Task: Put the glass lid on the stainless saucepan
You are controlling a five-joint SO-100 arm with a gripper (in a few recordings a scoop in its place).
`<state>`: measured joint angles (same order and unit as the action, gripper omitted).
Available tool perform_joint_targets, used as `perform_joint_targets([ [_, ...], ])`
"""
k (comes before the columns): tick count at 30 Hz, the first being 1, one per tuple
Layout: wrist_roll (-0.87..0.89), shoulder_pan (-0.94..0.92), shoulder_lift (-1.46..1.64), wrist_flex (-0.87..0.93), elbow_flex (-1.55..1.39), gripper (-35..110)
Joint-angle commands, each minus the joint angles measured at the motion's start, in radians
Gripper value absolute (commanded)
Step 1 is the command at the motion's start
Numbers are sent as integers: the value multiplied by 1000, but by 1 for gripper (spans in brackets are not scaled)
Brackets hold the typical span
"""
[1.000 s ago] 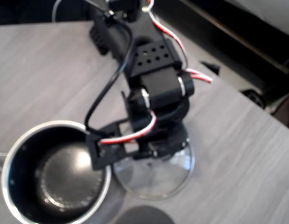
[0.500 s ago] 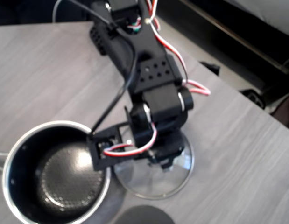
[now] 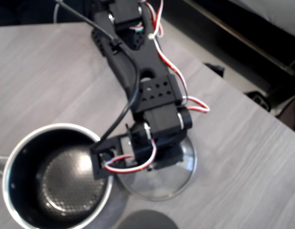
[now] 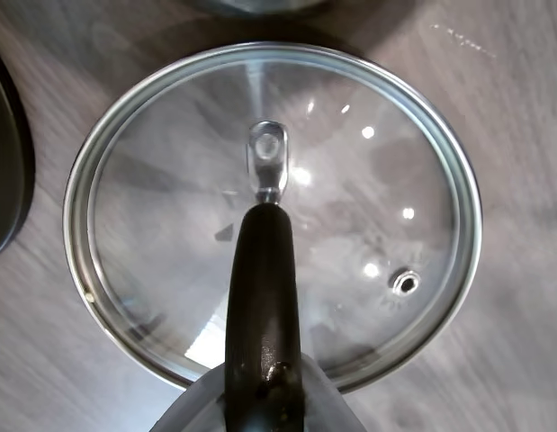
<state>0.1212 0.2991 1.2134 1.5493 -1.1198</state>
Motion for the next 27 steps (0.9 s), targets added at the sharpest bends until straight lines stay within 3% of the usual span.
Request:
perform_joint_targets([
  [1,0,20,94,0,35,0],
  [12,-49,78,463,-72,37,0],
  [27,-196,-316,646,-169,37,0],
])
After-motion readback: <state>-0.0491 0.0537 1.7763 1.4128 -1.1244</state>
